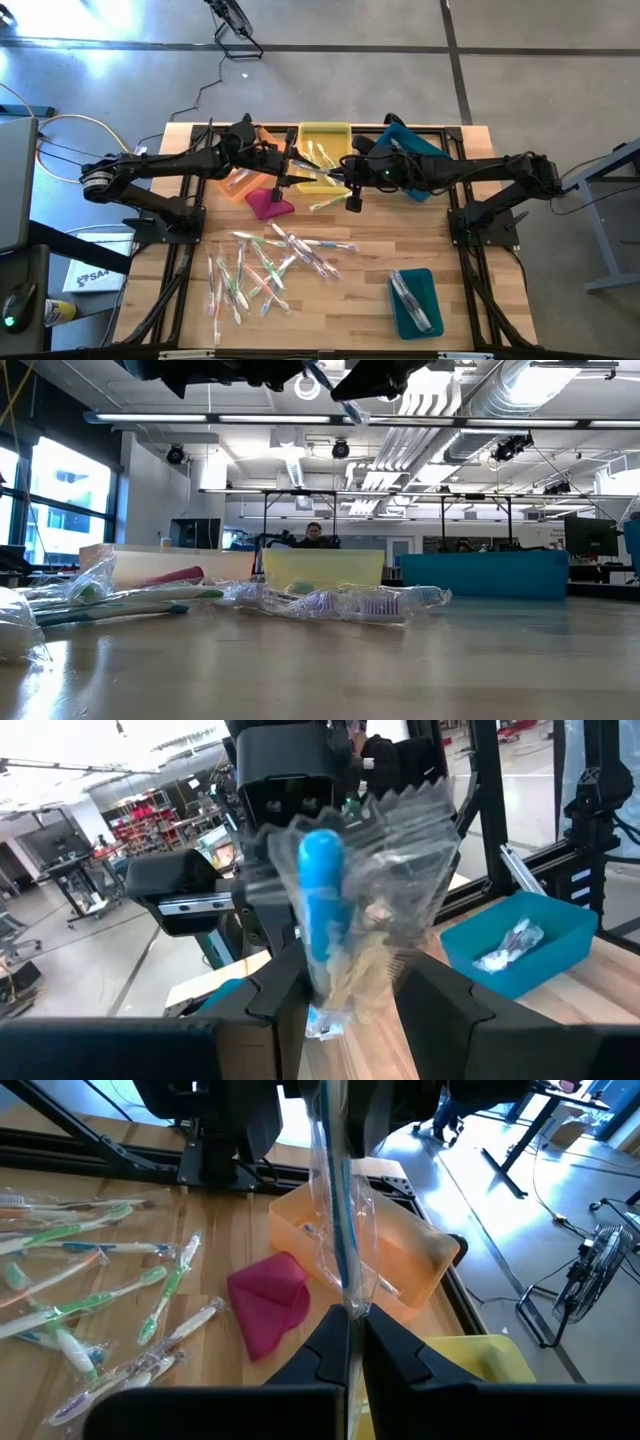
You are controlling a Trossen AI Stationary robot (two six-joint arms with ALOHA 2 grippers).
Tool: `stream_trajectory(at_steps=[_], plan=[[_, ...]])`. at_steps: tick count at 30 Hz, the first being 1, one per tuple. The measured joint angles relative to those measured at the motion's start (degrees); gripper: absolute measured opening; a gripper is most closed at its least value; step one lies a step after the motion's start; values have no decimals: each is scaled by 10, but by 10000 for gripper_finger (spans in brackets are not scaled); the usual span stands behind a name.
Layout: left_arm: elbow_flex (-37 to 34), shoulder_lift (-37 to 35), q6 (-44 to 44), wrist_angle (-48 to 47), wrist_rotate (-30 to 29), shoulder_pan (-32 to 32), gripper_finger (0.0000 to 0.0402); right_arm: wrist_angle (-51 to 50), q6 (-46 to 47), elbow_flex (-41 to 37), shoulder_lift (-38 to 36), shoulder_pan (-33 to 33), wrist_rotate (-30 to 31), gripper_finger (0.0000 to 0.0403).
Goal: Pick & Place Toothbrushes
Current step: Put the blue toothbrush into the orange bin
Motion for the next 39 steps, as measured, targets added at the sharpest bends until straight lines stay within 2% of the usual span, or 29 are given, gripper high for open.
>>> stream_trajectory(at_steps=[7,17,27,30,39], plan=[[0,2,0,2,-1,0,124,-2,0,0,0,0,1,3],[0,2,2,2,-6,1,22,-5,1,0,0,0,-3,3],[0,2,4,-1,-2,0,19,-13,1,0,0,0,-17,9],[0,2,4,-1,0,0,19,-9,3,0,0,0,-21,42],[0,2,12,-5,2,0,19,-7,1,0,-3,10,35,201]])
